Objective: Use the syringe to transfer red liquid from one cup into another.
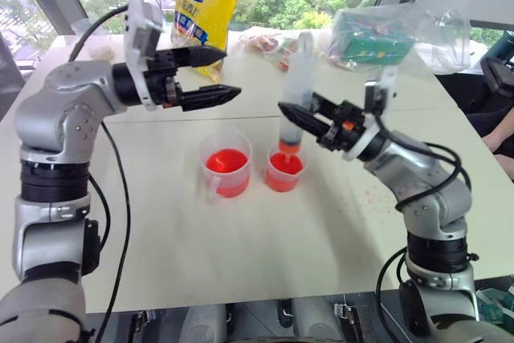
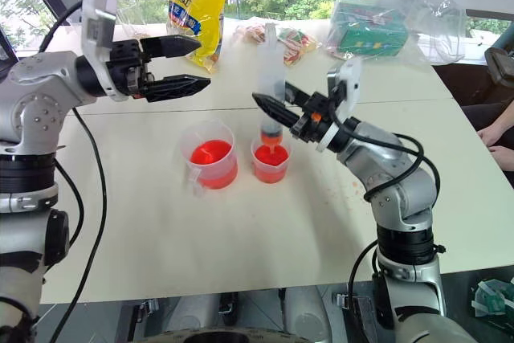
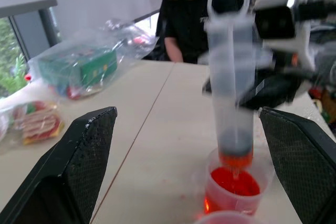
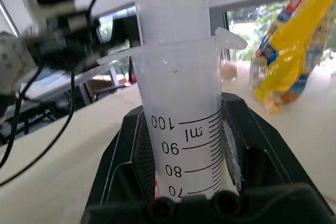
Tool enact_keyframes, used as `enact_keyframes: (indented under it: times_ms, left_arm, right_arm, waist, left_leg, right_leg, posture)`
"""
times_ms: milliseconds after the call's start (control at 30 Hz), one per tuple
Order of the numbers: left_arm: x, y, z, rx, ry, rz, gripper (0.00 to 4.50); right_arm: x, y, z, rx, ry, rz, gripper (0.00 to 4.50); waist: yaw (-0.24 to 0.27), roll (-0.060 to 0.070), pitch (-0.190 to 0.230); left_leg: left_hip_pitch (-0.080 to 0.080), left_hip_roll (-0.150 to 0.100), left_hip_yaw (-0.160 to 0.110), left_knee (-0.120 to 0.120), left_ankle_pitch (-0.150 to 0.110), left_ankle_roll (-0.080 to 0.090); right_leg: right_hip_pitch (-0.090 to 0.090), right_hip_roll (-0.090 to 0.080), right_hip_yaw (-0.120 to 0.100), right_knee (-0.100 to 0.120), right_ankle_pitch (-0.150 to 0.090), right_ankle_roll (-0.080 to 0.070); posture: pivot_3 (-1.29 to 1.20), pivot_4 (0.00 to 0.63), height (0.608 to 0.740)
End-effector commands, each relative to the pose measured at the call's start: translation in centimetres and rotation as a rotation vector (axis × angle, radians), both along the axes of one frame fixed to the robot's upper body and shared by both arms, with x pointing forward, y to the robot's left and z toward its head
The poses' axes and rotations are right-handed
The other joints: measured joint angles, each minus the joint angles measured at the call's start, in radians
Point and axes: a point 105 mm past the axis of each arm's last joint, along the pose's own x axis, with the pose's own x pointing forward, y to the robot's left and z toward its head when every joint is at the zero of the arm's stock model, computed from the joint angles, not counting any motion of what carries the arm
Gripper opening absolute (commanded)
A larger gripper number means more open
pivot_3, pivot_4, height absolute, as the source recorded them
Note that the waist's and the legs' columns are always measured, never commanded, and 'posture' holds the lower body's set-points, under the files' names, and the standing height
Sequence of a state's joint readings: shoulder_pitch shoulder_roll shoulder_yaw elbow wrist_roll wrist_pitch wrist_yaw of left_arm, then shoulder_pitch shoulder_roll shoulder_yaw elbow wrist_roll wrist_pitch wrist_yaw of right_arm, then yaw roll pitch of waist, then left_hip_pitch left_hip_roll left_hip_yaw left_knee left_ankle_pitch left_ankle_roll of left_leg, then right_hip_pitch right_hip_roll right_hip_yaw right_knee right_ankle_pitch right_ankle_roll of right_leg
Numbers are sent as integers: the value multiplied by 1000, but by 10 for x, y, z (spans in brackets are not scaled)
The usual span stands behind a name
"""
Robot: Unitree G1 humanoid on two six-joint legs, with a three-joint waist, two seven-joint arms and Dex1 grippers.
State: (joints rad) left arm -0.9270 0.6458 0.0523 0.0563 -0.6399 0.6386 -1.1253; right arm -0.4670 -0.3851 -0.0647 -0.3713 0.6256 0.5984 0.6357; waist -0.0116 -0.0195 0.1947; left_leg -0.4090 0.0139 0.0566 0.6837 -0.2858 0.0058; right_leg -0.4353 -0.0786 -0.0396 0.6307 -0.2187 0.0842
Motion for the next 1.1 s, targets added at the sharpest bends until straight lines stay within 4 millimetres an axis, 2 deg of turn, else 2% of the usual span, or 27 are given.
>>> enact_keyframes:
  times_ms: [33, 233, 900, 1000, 1100]
  left_arm:
    - [-2, -11, 20, -18, -85, -42, 4454]
    - [5, -29, 34, -61, -123, -92, 4454]
    - [17, -72, 15, -30, -111, -203, 4454]
    - [17, -75, 11, -26, -100, -218, 3664]
    - [15, -77, 10, -28, -90, -240, 2131]
  right_arm:
    - [-6, 2, 16, 10, -93, 3, 1348]
    - [-8, 4, 12, -3, -94, 6, 1348]
    - [-11, 7, 7, -28, -95, 10, 1348]
    - [-11, 7, 7, -29, -96, 9, 1348]
    - [-11, 7, 7, -31, -97, 9, 1348]
  waist:
    - [0, 0, 0]
    - [0, 0, 0]
    - [0, 0, 0]
    - [1, 0, 0]
    - [1, 0, 0]
  left_leg:
    - [0, 0, 0, 0, 0, 0]
    - [0, 0, 0, 0, 0, 0]
    - [0, 0, 0, 0, 0, 0]
    - [0, 0, 0, 0, 0, 0]
    - [0, 0, 0, 0, 0, 0]
  right_leg:
    - [0, 0, 0, 0, 0, 0]
    - [0, 0, 0, 0, 0, 0]
    - [0, 0, 0, 0, 0, 0]
    - [0, 0, 0, 0, 0, 0]
    - [0, 0, 0, 0, 0, 0]
  posture:
    - [0, 150, 740]
    - [0, 150, 740]
    - [0, 150, 740]
    - [0, 150, 740]
    - [0, 150, 740]
